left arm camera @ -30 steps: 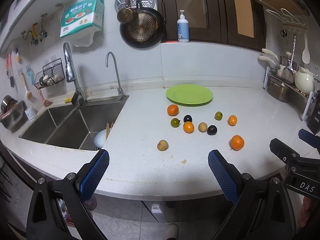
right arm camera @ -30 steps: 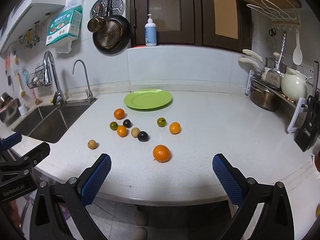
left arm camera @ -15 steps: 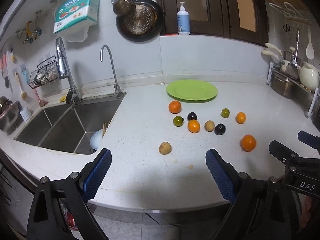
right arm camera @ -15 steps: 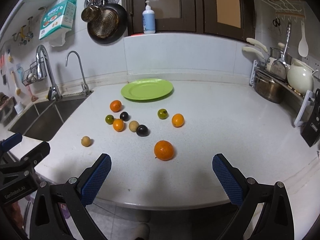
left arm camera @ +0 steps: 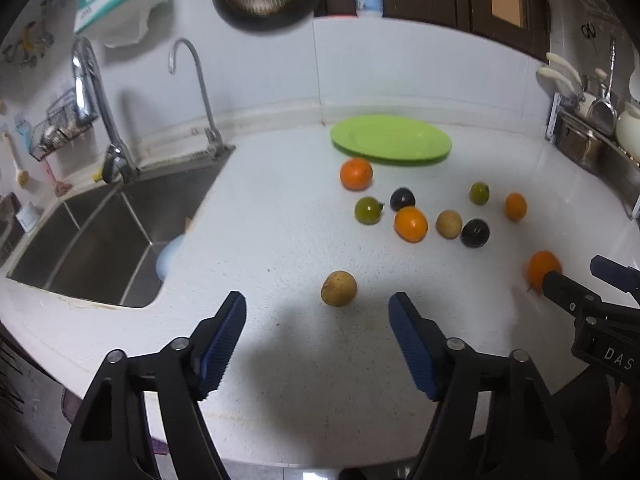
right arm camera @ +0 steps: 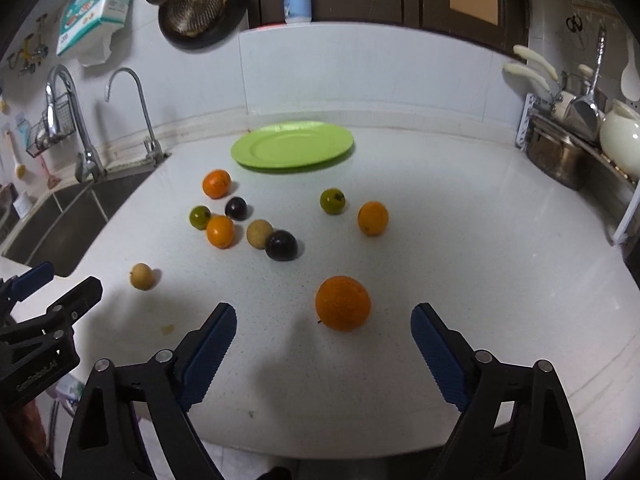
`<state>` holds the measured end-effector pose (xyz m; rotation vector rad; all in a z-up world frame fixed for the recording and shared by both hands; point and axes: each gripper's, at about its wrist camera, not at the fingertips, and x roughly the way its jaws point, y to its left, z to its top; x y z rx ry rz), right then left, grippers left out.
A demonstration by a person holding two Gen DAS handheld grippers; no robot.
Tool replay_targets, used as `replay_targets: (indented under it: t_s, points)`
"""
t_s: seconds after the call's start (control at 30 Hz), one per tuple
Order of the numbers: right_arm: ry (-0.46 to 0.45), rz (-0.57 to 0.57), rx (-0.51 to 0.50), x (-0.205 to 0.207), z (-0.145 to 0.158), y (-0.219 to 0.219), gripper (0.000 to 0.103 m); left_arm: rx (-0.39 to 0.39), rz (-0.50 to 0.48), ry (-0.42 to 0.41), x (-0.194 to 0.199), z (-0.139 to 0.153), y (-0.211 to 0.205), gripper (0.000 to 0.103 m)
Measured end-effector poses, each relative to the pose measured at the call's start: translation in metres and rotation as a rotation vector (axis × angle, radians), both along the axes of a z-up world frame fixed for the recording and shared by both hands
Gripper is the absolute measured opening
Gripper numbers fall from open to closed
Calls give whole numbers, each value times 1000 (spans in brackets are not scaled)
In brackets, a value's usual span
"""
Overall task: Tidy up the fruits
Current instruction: 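Grasp the tan round fruit with the left tool while the right tool grasps the large orange, then carry both fruits to the green plate and open both tools to release them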
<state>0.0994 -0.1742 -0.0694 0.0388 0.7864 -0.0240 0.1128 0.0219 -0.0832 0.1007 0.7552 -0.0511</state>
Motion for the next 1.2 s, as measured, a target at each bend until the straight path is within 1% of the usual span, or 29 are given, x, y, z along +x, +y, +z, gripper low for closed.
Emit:
replay_targets:
  t_s: [0.07,0.1,0.27,0.3,0.37,0.43,0.47,0.53,0.6,0.63,0.7,0.77,1.0,1.2]
  points:
    - [27,-9,-3,9,-8,0,83,1,-11,16,8,-6,0,68]
    - [38,-10,-1,12,-11,0,80,2,-18,21,12,-9,0,66]
    - [90,-37,1,21,-24,-3,73,-2,-54,54,30,-22,-5,60]
    - [96,-51,6,23,-26,-5,71,-1,-58,59,33,-24,-6,58]
    - [103,-66,10,26,-29,-8,71,-7,-69,70,38,-28,-7,56]
    - [107,-78,11,29,-31,-10,68,-4,-77,78,42,-30,-9,52]
    - [107,-83,13,31,-31,-10,64,-4,-79,82,43,-31,-9,49]
    - [111,-89,16,33,-33,-12,62,-3,-80,92,47,-33,-9,44]
    - [116,-96,20,36,-35,-13,56,-4,-88,104,49,-35,-9,38]
    - [118,-98,21,36,-36,-13,54,-5,-91,107,50,-36,-9,37]
    - [123,-96,25,37,-37,-13,47,-9,-95,109,51,-37,-10,33]
    - [122,-91,25,38,-38,-13,43,-9,-97,113,52,-37,-9,28]
    - [121,-82,13,40,-36,-12,42,-11,-107,113,54,-36,-9,28]
    - [103,-53,20,44,-28,-7,42,1,-134,77,56,-23,-11,28]
